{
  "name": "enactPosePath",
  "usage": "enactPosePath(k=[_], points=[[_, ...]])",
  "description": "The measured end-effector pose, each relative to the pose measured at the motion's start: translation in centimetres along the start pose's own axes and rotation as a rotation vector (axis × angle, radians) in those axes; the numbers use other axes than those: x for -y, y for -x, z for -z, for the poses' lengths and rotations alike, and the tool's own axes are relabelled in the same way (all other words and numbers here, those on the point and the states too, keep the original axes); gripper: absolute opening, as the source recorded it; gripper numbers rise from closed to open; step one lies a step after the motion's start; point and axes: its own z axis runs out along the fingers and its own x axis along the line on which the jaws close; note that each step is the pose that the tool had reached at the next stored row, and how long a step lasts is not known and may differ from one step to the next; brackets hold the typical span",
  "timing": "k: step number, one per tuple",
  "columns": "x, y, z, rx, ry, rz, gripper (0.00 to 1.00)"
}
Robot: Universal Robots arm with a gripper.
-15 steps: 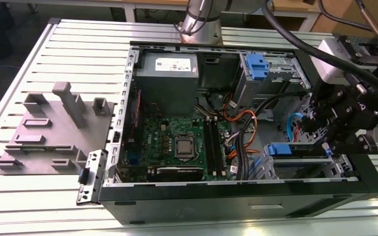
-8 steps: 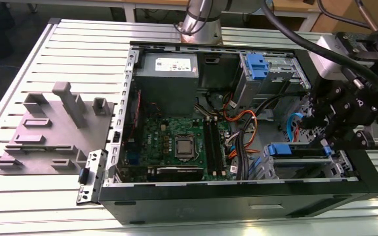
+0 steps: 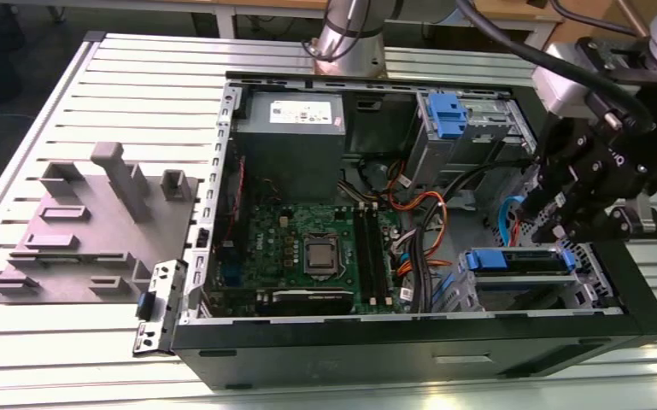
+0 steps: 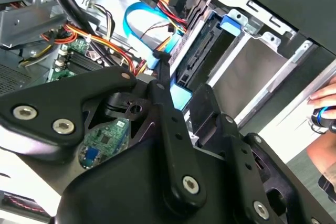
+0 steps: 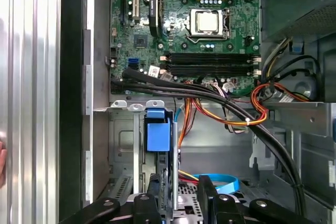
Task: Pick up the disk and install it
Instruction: 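Insert the first disk wire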
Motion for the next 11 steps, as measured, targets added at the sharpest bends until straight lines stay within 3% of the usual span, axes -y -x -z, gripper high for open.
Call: enactPosePath(k=[4,8,11], points=[[-0.02,0.31,0.37,0.0004,0.0,0.0,0.42],[-0.05,1.63,0.35,-0.0005,0.0001,0.0,0.42],[-0.06,1.87,0.58,-0.0008,0.0,0.0,0.42]])
